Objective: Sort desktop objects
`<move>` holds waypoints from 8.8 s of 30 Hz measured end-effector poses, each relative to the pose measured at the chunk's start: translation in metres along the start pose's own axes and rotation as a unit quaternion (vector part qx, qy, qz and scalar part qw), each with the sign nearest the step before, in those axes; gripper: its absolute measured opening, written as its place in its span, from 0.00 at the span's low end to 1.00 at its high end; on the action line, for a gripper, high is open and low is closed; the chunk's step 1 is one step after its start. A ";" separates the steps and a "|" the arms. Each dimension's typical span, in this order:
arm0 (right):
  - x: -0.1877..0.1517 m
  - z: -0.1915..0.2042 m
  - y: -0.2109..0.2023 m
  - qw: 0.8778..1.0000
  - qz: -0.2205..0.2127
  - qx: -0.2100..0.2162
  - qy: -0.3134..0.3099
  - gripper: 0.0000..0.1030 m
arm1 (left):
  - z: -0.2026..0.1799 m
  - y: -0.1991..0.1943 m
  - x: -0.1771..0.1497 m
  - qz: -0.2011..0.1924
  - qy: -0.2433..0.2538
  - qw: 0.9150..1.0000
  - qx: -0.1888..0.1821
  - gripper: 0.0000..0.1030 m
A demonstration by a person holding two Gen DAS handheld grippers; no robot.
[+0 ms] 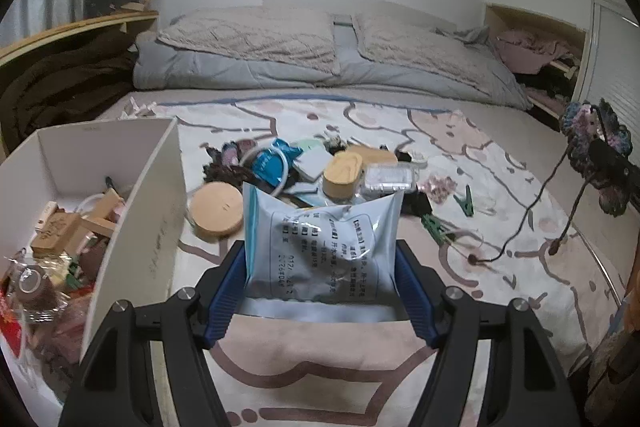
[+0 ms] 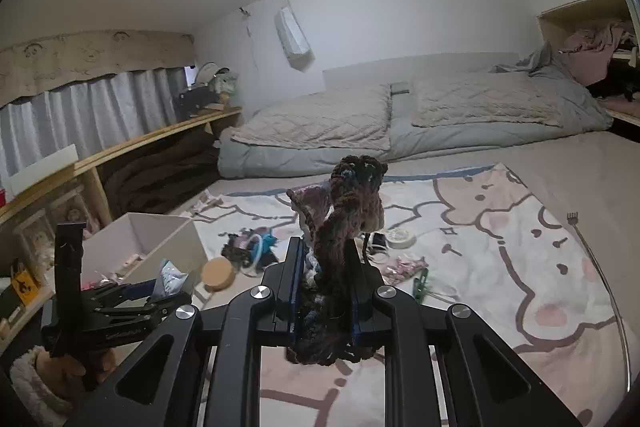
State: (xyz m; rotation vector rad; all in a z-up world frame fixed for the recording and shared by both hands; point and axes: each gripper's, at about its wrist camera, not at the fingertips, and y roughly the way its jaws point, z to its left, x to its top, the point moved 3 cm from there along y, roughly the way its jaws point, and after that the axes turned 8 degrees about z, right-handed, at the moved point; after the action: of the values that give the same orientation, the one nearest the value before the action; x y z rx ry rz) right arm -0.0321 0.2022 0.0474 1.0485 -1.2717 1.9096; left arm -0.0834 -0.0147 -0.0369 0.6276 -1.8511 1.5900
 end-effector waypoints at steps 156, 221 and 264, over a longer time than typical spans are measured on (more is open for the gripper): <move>0.027 0.329 0.280 0.926 0.325 0.163 -0.105 0.85 | 0.267 -0.126 0.003 -0.117 -0.289 0.931 0.192 0.86; 0.048 0.138 0.121 0.989 0.100 -0.008 -0.110 1.00 | 0.113 -0.055 0.051 -0.065 -0.107 0.981 0.147 1.00; 0.032 -0.006 0.082 0.993 0.067 -0.102 -0.002 1.00 | 0.017 -0.017 0.051 -0.091 -0.043 0.993 0.064 1.00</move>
State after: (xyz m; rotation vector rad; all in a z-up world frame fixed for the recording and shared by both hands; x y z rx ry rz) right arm -0.1174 0.1810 0.0362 0.8820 -1.5377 1.8282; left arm -0.1094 -0.0323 0.0094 0.9099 -1.7077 1.5911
